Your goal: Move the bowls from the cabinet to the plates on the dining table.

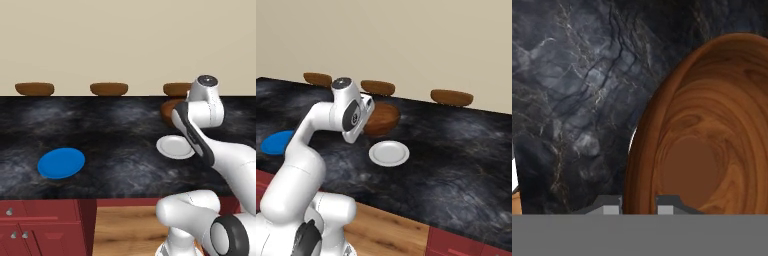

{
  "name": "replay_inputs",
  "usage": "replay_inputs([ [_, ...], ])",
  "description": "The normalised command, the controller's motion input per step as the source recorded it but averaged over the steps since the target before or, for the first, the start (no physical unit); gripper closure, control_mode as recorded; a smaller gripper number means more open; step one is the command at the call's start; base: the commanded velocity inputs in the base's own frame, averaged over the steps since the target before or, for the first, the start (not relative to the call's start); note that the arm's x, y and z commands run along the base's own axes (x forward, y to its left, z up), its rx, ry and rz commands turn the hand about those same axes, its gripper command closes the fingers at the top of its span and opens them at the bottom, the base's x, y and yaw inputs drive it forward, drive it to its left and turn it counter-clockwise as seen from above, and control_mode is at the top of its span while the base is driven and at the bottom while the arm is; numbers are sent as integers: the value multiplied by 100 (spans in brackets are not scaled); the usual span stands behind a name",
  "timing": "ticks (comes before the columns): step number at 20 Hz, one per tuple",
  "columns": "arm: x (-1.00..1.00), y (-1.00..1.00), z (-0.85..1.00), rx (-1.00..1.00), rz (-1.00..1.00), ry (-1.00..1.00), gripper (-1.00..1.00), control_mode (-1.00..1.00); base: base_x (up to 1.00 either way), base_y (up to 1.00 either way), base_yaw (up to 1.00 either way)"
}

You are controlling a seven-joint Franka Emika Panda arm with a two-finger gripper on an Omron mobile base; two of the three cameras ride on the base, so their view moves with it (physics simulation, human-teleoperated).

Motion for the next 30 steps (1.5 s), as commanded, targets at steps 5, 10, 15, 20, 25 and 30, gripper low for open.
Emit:
replay_inputs([
  [5, 23, -9, -28, 0, 0, 3, 100, -100, 0, 0, 0],
  [10, 21, -9, -30, 0, 0, 3, 100, -100, 0, 0, 0],
  [15, 22, -9, -32, 0, 0, 1, 100, -100, 0, 0, 0],
  [20, 23, -5, -34, 0, 0, 0, 100, -100, 0, 0, 0],
  [25, 22, -6, -30, 0, 0, 0, 100, -100, 0, 0, 0],
  [30, 21, -7, -28, 0, 0, 0, 100, -100, 0, 0, 0],
])
